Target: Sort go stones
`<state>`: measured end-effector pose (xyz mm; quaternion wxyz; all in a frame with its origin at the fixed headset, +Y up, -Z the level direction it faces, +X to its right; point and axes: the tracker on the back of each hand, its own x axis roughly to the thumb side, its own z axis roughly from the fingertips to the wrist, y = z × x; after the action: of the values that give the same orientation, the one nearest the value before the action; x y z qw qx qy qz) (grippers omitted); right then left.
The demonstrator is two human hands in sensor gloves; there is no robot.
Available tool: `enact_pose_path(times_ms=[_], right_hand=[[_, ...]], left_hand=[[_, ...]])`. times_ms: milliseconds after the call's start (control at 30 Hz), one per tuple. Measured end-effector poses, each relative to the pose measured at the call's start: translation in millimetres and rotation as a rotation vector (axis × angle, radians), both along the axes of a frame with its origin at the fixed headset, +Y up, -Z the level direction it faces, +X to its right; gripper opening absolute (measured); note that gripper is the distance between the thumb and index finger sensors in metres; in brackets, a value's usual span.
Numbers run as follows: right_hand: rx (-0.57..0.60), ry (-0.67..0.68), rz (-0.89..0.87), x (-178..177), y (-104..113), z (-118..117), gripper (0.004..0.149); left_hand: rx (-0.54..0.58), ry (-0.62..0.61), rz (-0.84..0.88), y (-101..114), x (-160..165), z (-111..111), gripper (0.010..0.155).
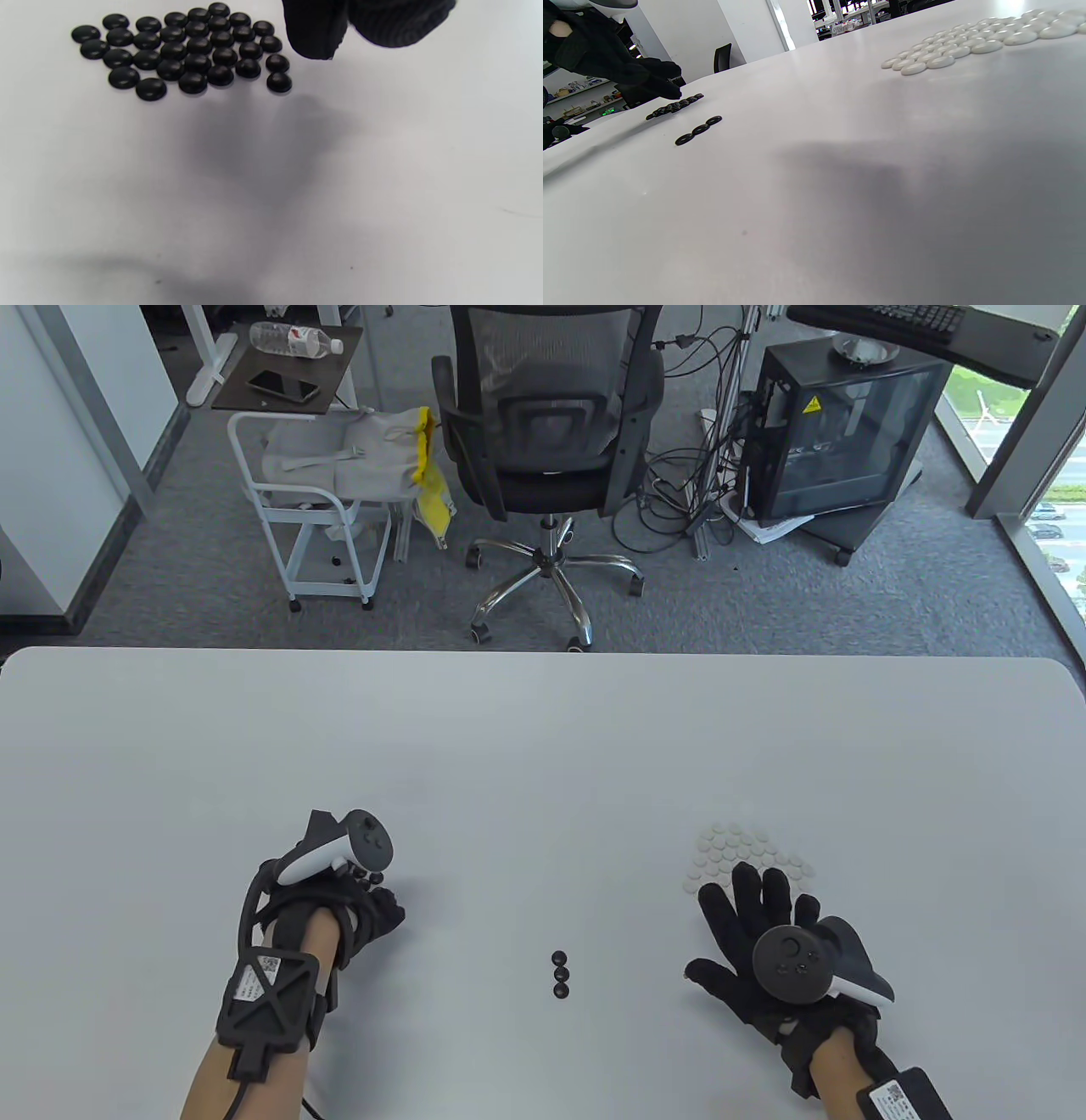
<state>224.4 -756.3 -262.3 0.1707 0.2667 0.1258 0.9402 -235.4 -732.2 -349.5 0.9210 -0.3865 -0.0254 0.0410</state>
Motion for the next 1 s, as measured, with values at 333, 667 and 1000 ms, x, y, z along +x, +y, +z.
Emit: enact_pose_path(times_ms=[333, 667, 1000], right_hand=[[0.006, -0.007, -0.003, 1.9, 0.7, -0.1, 0.085], [0.007, -0.001, 0.006, 1.6, 0.3, 0.1, 0.085], [0.002, 0.002, 0.008, 1.7, 0.5, 0.9, 0.085]], left_hand=[[0.022, -0.397, 0.054, 8.4, 105.9, 28.7, 0.063], [-0.006, -0.536, 0.042, -15.3, 164.6, 38.2, 0.064], [-0.027, -0.579, 0.007, -32.8, 172.1, 38.5, 0.063]])
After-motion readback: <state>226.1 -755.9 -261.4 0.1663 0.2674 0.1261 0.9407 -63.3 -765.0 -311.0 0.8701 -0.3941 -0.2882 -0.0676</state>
